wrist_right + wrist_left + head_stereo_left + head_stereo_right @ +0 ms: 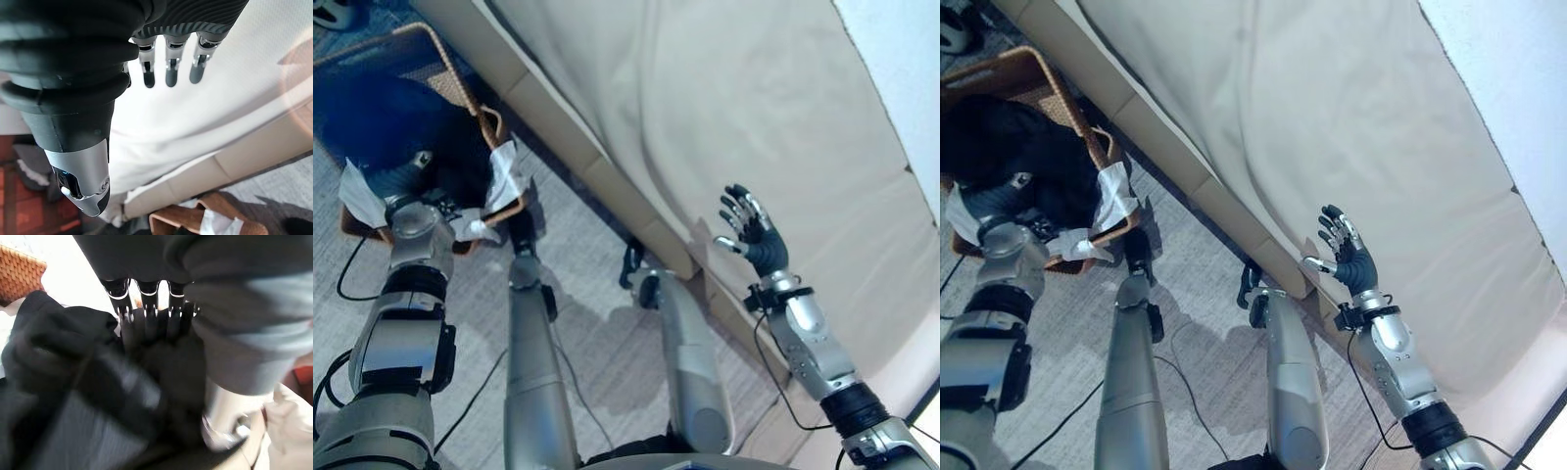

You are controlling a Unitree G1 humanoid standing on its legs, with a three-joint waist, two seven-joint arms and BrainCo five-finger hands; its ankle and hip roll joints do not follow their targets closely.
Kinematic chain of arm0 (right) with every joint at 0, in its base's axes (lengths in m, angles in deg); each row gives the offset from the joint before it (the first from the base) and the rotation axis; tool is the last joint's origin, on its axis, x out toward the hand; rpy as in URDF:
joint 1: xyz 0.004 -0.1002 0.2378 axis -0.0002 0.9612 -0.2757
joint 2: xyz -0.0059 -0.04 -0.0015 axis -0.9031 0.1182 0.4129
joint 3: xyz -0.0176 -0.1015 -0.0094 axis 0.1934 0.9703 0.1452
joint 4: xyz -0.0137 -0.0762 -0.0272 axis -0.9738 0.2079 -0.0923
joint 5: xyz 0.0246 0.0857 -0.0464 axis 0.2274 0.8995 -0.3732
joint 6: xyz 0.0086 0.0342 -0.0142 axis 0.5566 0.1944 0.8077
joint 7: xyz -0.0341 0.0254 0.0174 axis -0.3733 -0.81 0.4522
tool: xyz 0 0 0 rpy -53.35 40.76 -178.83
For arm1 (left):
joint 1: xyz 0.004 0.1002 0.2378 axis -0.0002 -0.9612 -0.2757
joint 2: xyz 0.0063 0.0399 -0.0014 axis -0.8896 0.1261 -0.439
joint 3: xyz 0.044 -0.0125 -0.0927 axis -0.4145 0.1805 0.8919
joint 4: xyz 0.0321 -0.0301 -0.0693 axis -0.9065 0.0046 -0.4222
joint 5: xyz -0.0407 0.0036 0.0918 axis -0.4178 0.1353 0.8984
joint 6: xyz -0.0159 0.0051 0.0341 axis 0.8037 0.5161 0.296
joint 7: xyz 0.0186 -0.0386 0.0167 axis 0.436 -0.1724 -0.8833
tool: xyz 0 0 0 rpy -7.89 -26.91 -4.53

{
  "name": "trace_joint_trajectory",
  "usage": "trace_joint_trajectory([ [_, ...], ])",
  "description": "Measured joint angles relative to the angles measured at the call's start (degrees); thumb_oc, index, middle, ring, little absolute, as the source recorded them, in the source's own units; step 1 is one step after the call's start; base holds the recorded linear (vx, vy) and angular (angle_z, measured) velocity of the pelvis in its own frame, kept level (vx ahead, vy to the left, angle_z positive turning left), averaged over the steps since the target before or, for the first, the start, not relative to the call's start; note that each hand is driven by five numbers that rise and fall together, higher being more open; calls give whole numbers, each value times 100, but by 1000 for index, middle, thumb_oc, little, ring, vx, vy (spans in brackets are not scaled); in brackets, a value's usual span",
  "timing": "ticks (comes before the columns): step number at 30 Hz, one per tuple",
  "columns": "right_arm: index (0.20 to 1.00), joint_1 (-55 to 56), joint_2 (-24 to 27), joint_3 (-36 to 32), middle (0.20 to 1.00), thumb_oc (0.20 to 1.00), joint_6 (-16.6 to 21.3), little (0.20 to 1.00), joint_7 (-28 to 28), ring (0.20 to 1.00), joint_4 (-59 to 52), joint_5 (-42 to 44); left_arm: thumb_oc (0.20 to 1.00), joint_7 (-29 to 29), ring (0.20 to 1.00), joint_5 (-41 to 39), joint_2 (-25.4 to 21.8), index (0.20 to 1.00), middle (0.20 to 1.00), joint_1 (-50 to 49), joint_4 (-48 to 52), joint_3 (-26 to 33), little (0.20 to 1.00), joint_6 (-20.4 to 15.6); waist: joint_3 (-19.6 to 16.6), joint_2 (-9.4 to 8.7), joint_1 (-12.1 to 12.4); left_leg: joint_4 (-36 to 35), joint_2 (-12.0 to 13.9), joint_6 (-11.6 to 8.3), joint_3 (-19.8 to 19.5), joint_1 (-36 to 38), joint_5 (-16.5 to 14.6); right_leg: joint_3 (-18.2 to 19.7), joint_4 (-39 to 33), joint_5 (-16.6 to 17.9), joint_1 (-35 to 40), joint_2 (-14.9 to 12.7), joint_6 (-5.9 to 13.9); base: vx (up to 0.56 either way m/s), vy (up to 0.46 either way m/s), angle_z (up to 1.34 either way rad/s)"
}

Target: Pick up clothes into the bucket

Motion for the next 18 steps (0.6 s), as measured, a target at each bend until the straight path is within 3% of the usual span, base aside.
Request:
trace_joint_trajectory([
  [9,1000,77,-88,-58,1000,1000,-21,1000,-9,1000,42,-3,1000,267,1000,-101,124,1000,1000,-536,889,-75,1000,-8,2,4,96,-480,-21,8,25,565,119,-47,-354,58,501,-2,41,1,8,2],
  [11,1000,167,-142,-165,1000,1000,-37,1000,-21,1000,79,-3,1000,334,1000,-94,231,1000,1000,-929,1613,-132,1000,-28,6,9,161,-558,-34,16,42,726,156,-60,-429,67,667,-3,51,7,17,3],
  [18,1000,230,-491,-454,1000,1000,-195,1000,-191,1000,166,-107,1000,407,1000,-102,1255,1000,1000,-3022,3892,9,1000,-308,20,31,678,-1090,-51,20,195,1823,157,-56,-945,97,1674,-20,106,2,7,-2],
])
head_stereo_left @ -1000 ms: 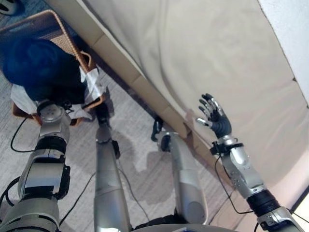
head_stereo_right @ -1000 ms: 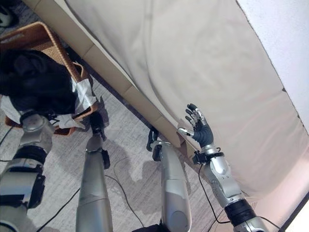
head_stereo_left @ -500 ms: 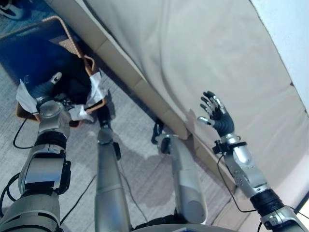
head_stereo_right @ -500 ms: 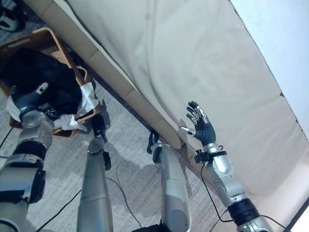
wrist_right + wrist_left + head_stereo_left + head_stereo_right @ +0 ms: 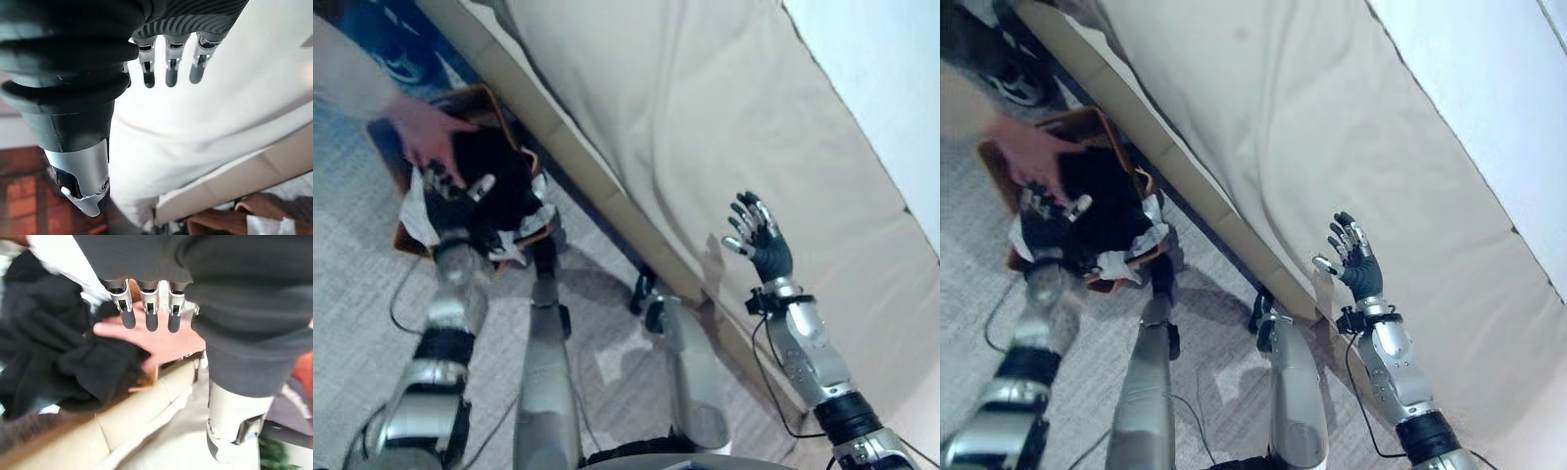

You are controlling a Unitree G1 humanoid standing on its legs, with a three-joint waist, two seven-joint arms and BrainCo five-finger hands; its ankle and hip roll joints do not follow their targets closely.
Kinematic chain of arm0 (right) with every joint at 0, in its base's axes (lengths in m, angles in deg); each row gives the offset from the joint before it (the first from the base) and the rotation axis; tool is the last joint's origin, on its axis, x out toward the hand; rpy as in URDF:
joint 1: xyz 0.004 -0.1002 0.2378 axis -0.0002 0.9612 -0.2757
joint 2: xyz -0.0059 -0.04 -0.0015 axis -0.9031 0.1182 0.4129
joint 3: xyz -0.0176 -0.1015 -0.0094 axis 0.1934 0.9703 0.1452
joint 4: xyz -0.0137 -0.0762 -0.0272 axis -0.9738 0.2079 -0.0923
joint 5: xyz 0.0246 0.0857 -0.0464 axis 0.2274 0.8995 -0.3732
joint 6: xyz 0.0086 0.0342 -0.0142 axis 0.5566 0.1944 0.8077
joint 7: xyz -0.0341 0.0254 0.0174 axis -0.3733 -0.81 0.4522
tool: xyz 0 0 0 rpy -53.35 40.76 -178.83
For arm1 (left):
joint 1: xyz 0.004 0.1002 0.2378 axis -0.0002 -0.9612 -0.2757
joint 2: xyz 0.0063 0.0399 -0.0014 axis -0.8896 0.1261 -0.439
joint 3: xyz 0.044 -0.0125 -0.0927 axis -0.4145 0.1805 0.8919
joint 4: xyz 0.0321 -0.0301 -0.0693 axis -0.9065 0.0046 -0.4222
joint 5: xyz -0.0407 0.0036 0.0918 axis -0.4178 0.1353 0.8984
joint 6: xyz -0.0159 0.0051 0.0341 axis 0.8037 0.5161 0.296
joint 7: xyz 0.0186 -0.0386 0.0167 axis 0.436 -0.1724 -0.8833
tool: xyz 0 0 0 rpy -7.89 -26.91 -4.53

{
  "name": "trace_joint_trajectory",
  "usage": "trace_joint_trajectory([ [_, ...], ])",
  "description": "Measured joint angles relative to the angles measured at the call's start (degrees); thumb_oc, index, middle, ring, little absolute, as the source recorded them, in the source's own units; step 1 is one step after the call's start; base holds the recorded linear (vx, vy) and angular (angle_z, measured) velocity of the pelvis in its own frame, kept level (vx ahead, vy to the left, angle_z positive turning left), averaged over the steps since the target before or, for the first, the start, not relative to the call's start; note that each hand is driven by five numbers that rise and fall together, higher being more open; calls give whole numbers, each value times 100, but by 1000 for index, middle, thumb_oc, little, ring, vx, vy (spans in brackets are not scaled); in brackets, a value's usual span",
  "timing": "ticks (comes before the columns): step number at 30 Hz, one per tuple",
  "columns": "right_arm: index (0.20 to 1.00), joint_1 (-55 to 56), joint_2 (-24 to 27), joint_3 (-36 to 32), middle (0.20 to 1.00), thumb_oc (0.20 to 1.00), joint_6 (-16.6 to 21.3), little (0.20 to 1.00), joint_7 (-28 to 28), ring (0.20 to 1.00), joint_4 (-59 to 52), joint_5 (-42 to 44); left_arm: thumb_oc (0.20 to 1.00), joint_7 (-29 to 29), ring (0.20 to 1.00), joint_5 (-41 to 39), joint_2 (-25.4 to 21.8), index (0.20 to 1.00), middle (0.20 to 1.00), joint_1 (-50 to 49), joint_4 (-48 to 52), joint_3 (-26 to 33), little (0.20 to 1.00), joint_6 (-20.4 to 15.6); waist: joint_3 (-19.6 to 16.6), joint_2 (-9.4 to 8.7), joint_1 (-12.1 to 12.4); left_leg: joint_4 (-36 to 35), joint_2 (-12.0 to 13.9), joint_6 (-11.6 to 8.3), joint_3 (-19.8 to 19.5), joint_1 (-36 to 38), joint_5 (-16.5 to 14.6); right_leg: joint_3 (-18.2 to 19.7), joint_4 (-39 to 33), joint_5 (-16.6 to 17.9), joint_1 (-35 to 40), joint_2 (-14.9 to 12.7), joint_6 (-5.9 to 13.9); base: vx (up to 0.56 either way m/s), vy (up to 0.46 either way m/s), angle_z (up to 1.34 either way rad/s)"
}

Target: Pick up clothes into the bucket

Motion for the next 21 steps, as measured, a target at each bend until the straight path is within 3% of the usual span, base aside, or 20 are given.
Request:
trace_joint_trajectory([
  [4,1000,-17,-41,-186,1000,1000,-44,1000,-32,1000,93,-100,1000,119,1000,7,296,1000,1000,-454,422,-36,1000,-35,25,39,148,-166,-12,0,21,394,1,-22,-155,9,394,-1,16,30,-3,2],
  [12,1000,175,-55,-438,1000,1000,-139,1000,-18,1000,305,-291,1000,834,1000,10,326,1000,1000,-1260,1249,-468,1000,-40,55,221,279,-656,-24,6,82,1499,26,-97,-711,92,1514,29,133,24,-14,1],
  [15,1000,261,-57,-562,1000,1000,-172,1000,-18,1000,365,-372,1000,1020,1000,12,344,1000,1000,-1411,1354,-500,1000,-34,26,349,274,-818,-20,-21,95,1776,52,-131,-918,163,1805,45,155,68,-23,1],
  [19,1000,542,-73,-743,1000,1000,-186,1000,34,1000,396,-414,1000,1221,1000,260,447,1000,1000,-1585,1491,-489,1000,-35,-189,652,276,-936,-33,1,117,2144,70,-177,-1234,285,2284,88,173,80,-14,-1],
  [21,1000,579,-138,-742,1000,1000,-230,1000,86,1000,411,-416,1000,1349,1000,259,440,1000,1000,-1647,1499,-498,1000,-37,-371,679,265,-1000,-16,0,139,2272,69,-172,-1403,316,2429,126,178,74,-12,-6],
])
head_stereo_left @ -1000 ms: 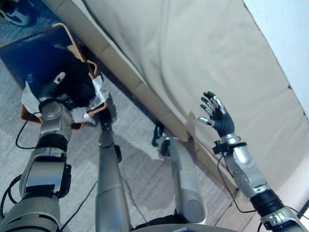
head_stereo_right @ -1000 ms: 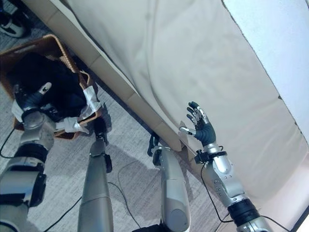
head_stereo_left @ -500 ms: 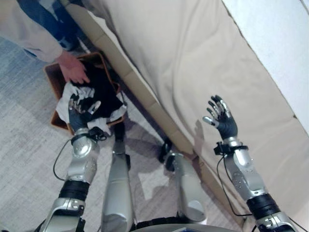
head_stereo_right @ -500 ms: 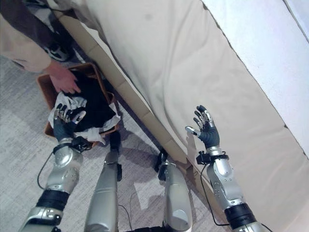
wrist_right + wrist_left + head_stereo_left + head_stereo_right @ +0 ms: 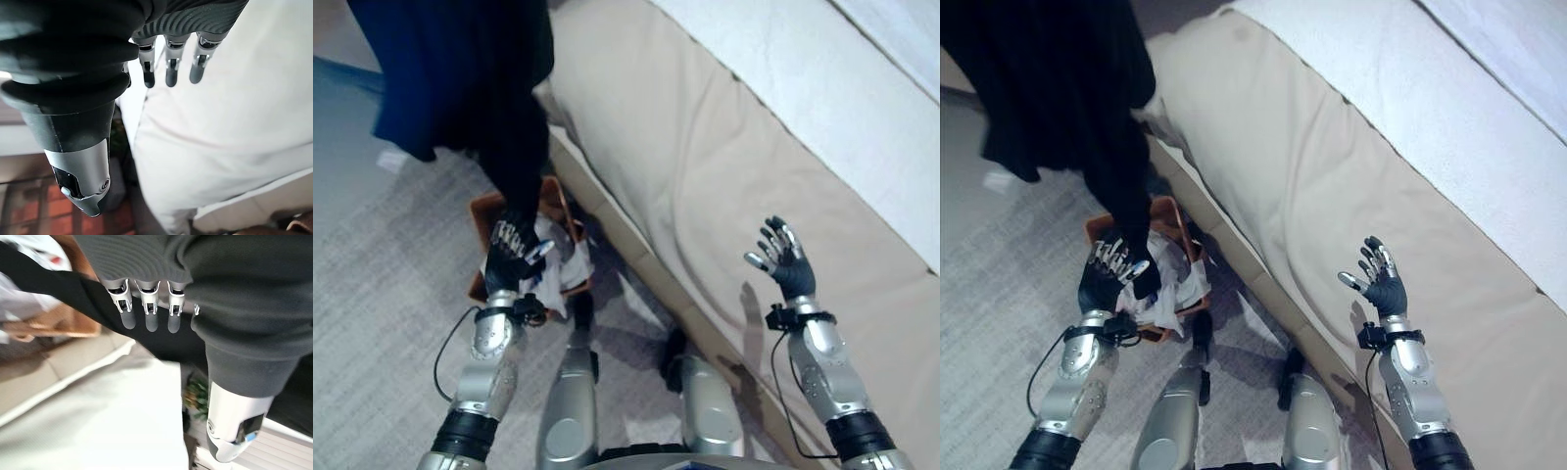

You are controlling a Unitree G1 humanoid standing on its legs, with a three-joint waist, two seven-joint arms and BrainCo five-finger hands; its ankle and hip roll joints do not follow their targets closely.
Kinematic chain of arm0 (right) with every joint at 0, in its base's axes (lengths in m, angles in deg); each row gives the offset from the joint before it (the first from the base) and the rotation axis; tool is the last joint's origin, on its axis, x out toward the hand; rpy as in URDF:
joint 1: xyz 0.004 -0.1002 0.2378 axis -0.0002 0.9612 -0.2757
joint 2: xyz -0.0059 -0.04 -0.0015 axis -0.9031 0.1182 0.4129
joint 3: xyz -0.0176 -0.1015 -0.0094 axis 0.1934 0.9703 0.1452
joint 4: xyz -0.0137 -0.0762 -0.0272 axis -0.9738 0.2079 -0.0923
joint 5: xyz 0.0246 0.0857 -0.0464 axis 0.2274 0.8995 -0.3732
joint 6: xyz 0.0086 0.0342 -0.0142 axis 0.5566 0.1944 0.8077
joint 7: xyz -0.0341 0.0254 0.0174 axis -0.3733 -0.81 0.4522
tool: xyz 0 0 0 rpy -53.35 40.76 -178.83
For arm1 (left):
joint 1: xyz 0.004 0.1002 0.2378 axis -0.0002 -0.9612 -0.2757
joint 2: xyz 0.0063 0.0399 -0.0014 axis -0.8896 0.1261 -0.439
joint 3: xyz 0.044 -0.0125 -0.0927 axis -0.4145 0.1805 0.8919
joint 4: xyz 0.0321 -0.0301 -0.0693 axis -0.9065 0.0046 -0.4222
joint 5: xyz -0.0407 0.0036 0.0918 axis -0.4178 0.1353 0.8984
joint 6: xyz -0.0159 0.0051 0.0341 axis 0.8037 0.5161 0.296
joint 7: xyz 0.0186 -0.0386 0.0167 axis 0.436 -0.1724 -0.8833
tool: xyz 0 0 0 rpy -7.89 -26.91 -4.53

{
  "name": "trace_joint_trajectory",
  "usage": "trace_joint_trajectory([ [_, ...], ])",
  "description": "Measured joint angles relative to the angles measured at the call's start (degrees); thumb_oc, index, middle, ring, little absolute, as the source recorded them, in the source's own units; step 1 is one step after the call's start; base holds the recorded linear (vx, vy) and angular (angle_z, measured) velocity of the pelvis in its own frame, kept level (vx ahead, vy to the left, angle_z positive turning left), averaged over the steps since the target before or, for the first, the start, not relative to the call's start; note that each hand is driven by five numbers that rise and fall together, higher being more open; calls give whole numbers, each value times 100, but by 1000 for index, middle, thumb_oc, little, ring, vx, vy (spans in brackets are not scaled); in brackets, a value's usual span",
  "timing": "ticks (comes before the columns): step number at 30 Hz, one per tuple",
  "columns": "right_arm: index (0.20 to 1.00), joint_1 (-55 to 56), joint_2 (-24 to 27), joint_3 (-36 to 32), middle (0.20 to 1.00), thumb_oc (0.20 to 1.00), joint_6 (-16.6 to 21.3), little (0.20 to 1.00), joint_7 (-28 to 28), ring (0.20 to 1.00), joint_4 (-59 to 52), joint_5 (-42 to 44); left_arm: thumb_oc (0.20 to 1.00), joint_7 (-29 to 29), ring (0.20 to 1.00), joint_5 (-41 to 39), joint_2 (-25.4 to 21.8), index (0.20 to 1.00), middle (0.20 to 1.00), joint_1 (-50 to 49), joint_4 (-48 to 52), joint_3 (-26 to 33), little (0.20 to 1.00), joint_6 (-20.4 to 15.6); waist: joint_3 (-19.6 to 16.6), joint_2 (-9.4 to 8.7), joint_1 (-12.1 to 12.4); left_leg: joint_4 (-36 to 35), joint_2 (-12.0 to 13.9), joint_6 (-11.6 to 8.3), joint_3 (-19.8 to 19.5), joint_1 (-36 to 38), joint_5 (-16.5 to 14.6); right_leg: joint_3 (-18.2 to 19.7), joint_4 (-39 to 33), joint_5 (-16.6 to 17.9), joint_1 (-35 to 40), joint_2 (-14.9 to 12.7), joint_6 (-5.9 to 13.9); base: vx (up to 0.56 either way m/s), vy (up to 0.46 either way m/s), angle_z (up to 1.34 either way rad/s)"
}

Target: Pick up clothes into the bucket

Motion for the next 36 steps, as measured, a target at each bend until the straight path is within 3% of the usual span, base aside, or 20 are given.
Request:
trace_joint_trajectory([
  [6,1000,17,-284,-57,1000,1000,-5,1000,-12,1000,169,-6,1000,269,1000,-5,9,1000,1000,-50,-3,-109,1000,-2,-371,-3,-21,-236,104,-2,177,560,-2,120,-438,159,495,137,-1,80,-7,-17],
  [7,1000,110,-433,-54,1000,1000,-5,1000,-26,1000,215,-5,1000,364,1000,-3,13,1000,1000,-135,-11,-256,1000,-21,-682,9,-50,-328,124,-53,265,669,-42,183,-582,169,575,158,4,84,-6,-29],
  [13,1000,479,-675,-4,1000,1000,-4,1000,-22,1000,512,-79,1000,1027,1000,-41,106,1000,1000,-592,-137,-730,1000,-85,-1542,-1,-183,-791,199,-56,629,1320,-41,465,-1220,406,1087,300,52,79,-23,-31],
  [15,1000,502,-673,5,1000,1000,-5,1000,-25,1000,557,-240,1000,1286,1000,-45,93,1000,1000,-612,-214,-908,1000,-74,-1614,7,-186,-877,235,-60,739,1472,-38,589,-1312,474,1160,346,51,44,-10,-37],
  [19,1000,548,-688,43,1000,1000,-11,1000,-21,1000,568,-391,1000,1633,1000,-38,95,1000,1000,-779,-227,-1136,1000,12,-1731,10,-437,-985,287,-77,891,1694,-23,716,-1482,571,1331,402,60,71,-22,-20],
  [25,1000,741,-727,60,1000,1000,-16,1000,-25,1000,577,-396,1000,1806,1000,-58,122,1000,1000,-949,-215,-1139,1000,58,-1966,91,-662,-987,360,-132,1108,1901,-68,954,-1506,587,1399,451,55,44,-21,-20],
  [36,1000,1192,-596,-211,1000,1000,-18,1000,-85,1000,517,-406,1000,1893,1000,-67,204,1000,1000,-1215,-219,-1086,1000,98,-2117,311,-659,-990,462,-184,1248,2068,-128,1117,-1500,570,1455,506,65,28,-32,-8],
])
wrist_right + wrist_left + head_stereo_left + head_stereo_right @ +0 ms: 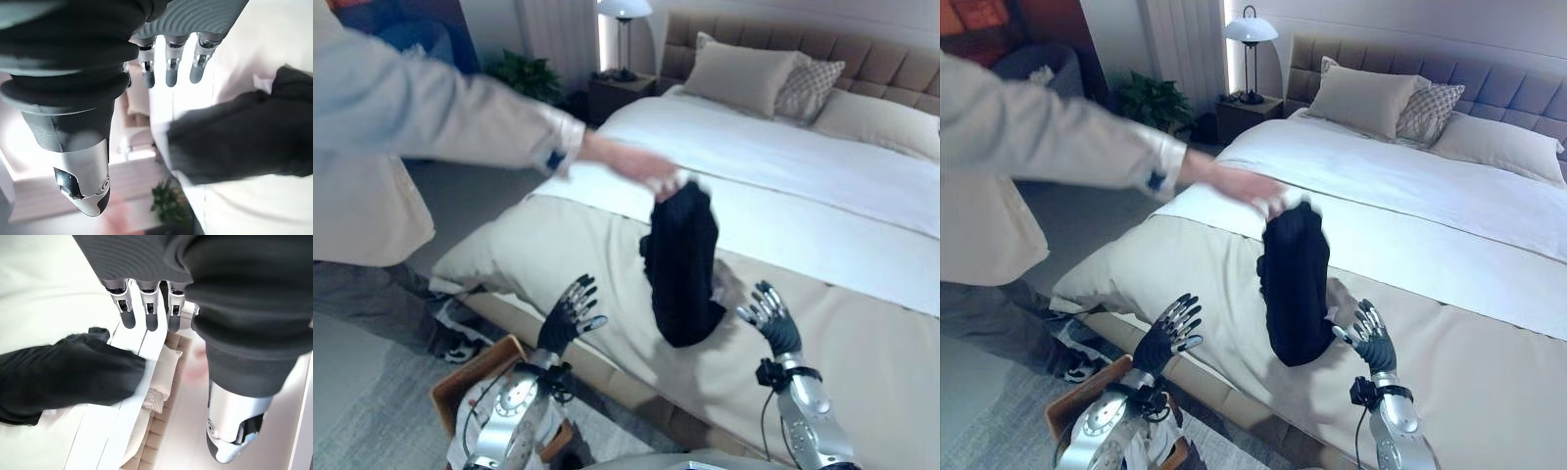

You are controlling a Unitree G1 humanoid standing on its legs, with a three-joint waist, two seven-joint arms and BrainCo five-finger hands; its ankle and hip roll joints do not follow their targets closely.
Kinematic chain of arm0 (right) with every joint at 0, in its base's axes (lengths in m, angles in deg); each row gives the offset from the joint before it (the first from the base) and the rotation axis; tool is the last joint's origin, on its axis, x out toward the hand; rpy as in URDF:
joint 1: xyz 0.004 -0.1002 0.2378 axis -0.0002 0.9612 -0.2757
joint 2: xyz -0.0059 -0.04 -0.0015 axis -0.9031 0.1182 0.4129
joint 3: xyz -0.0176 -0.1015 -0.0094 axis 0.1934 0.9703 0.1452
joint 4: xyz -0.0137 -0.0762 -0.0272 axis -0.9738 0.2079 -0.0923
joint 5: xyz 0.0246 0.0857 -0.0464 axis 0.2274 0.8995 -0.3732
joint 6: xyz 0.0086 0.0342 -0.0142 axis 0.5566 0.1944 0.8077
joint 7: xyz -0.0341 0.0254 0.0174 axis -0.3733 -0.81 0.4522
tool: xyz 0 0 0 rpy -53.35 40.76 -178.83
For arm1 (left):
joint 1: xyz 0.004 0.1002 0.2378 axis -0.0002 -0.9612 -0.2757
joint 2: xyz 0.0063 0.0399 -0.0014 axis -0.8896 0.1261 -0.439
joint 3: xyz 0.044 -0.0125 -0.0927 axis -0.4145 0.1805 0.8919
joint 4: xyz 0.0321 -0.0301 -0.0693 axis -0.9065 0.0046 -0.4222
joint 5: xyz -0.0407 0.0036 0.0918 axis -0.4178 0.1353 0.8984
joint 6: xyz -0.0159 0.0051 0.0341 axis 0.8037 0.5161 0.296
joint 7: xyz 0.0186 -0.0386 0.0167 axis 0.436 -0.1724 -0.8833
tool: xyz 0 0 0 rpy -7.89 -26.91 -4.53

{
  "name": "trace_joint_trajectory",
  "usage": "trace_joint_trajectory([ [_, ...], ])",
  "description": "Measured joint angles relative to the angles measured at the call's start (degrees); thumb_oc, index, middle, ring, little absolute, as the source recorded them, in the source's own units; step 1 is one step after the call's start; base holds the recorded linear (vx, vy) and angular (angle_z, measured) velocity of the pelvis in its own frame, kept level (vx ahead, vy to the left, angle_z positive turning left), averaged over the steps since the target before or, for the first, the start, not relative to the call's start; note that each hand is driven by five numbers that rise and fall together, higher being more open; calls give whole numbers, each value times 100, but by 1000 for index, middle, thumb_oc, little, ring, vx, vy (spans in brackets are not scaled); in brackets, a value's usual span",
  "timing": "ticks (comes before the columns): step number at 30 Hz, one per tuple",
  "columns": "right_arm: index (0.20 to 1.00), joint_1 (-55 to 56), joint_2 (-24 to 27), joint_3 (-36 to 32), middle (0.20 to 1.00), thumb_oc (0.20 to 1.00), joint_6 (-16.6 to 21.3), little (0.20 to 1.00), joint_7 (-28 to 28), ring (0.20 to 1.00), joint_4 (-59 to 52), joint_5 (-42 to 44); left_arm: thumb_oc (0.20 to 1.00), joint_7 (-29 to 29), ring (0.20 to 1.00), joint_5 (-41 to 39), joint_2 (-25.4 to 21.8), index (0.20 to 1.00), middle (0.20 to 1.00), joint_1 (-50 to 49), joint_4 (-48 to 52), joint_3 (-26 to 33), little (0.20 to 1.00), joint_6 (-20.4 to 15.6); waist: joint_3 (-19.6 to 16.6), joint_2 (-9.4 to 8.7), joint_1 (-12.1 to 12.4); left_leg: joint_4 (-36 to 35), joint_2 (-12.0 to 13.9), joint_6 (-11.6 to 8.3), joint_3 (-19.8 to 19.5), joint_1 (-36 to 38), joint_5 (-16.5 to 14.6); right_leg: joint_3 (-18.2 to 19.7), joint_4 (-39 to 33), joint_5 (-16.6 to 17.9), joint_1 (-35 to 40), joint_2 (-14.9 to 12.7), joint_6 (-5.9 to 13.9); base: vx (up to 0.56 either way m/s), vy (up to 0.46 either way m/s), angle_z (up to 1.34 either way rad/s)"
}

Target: Pick up clothes into the bucket

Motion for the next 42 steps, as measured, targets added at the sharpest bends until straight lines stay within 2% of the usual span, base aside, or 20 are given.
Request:
trace_joint_trajectory([
  [7,1000,175,120,-151,1000,1000,-6,1000,-7,1000,-476,-325,1000,-1,1000,2,19,1000,1000,-37,-2,16,1000,13,-5,11,-66,2,17,21,-3,107,-8,16,261,-116,-22,3,-54,0,-78,0],
  [9,1000,160,130,-146,1000,1000,-7,1000,19,1000,-535,-325,1000,1,1000,-2,14,1000,1000,-57,-2,148,1000,16,20,-23,-104,115,70,-63,50,88,-72,107,543,-262,-161,41,-169,-32,-155,-18],
  [11,1000,133,142,-141,1000,1000,-9,1000,29,1000,-571,-324,1000,2,1000,-12,-31,1000,1000,-106,11,334,1000,14,87,-72,15,434,206,-177,152,45,-154,222,824,-408,-308,170,-342,-70,-55,-44],
  [12,1000,101,130,-109,1000,1000,-9,1000,41,1000,-572,-324,1000,2,1000,-13,-115,1000,1000,-98,3,404,1000,5,173,-192,105,843,175,-196,61,-82,-226,423,967,-492,-380,136,-425,2,25,-67],
  [13,1000,94,253,-113,1000,1000,-9,1000,64,1000,-577,-324,1000,-13,1000,-13,-103,1000,1000,-114,-54,441,1000,9,261,-193,279,1228,163,-128,-577,-281,-479,516,1030,-511,-433,164,-445,6,28,-56],
  [14,1000,98,322,-155,1000,1000,-8,1000,55,1000,-573,-322,1000,-9,1000,-10,-59,1000,1000,-82,-95,419,1000,18,284,-206,273,1344,72,-116,-936,-421,-602,520,1030,-512,-479,166,-444,40,37,-32],
  [15,1000,55,498,-283,1000,1000,-8,1000,53,1000,-574,-324,1000,-7,1000,-12,101,1000,1000,-44,-105,422,1000,15,320,-53,251,1265,-121,-62,-1316,-594,-787,481,1061,-506,-622,162,-433,42,66,-6],
  [16,1000,-38,510,-332,1000,1000,-26,1000,49,1000,-562,-327,1000,-11,1000,-13,128,1000,1000,-70,-127,449,1000,18,387,27,325,1243,-216,-15,-1377,-614,-758,483,1136,-461,-734,103,-355,40,65,-8],
  [19,1000,-177,513,-292,1000,1000,-46,1000,51,1000,-554,-490,1000,-16,1000,-17,108,1000,1000,-84,-134,468,1000,27,523,-7,341,1141,-368,40,-1374,-621,-714,565,1259,-442,-930,-38,-263,74,163,-14],
  [23,1000,-726,451,-12,1000,1000,-97,1000,-66,1000,-485,-878,1000,-5,1000,-87,-49,1000,1000,-189,-104,473,1000,21,646,-96,553,1056,-568,209,-944,-671,-620,632,1229,-318,-1197,-326,-100,-11,193,-39],
  [24,1000,-1071,440,143,1000,1000,-132,1000,-139,1000,-363,-1003,1000,-7,1000,-87,-158,1000,1000,-138,-71,444,1000,15,773,-114,555,1140,-577,371,-878,-780,-634,625,1343,-182,-1329,-430,-49,-56,85,-22],
  [25,1000,-1241,433,238,1000,1000,-142,1000,-173,1000,-286,-1081,1000,-9,1000,-88,-207,1000,1000,-112,-45,448,1000,11,843,-159,583,1180,-677,379,-796,-829,-633,616,1463,-49,-1461,-480,-48,-152,123,-43],
  [28,1000,-2145,521,607,1000,1000,-166,1000,-470,1000,77,-1253,1000,-99,1000,-149,-368,1000,1000,149,53,412,1000,-111,1286,-211,799,1495,-644,371,-559,-1216,-656,347,1809,238,-2063,-615,-57,-246,11,-41],
  [30,1000,-2642,573,690,1000,1000,-190,1000,-609,1000,319,-1374,1000,-157,1000,-256,-423,1000,1000,376,39,365,1000,-122,1559,-135,832,1674,-636,389,-536,-1593,-662,284,1729,188,-2290,-726,-11,-198,-70,0],
  [32,1000,-3621,779,797,1000,1000,-286,1000,-928,1000,630,-1609,1000,-325,1000,-321,-495,1000,1000,934,66,320,1000,-224,2113,-11,966,1907,-617,374,-626,-2256,-568,-5,1746,312,-2816,-822,1,-117,-122,8],
  [34,1000,-4009,960,769,1000,1000,-388,1000,-1118,1000,691,-1812,1000,-458,1000,-427,-419,1000,1000,1118,98,349,1000,-253,2364,70,966,1834,-572,274,-648,-2496,-516,-211,1693,349,-3004,-816,-47,-46,-60,24],
  [37,1000,-4305,1036,957,1000,1000,-413,1000,-1360,1000,926,-2012,1000,-597,1000,-442,-420,1000,1000,976,123,330,1000,-320,2433,72,1012,1530,-476,300,-790,-2576,-347,-329,1597,415,-3119,-687,-133,-80,-105,9],
  [40,1000,-5152,1581,1122,1000,1000,-445,1000,-1682,1000,1367,-2214,1000,-801,1000,-440,-360,1000,1000,1042,232,321,1000,-454,2526,120,1009,1581,-403,283,-850,-3111,-324,-396,1697,440,-3633,-626,-140,-49,-96,3],
  [41,1000,-5616,1784,1077,1000,1000,-486,1000,-1860,1000,1676,-2251,1000,-919,1000,-440,-306,1000,1000,1178,218,289,1000,-459,2609,132,966,1622,-389,192,-948,-3375,-113,-445,1918,419,-3939,-619,-219,-45,-63,18],
  [42,1000,-5709,1827,1077,1000,1000,-508,1000,-1926,1000,1743,-2251,1000,-954,1000,-437,-304,1000,1000,1223,214,251,1000,-457,2622,125,977,1622,-369,192,-949,-3445,-112,-463,2001,392,-4034,-621,-243,-62,-75,19],
])
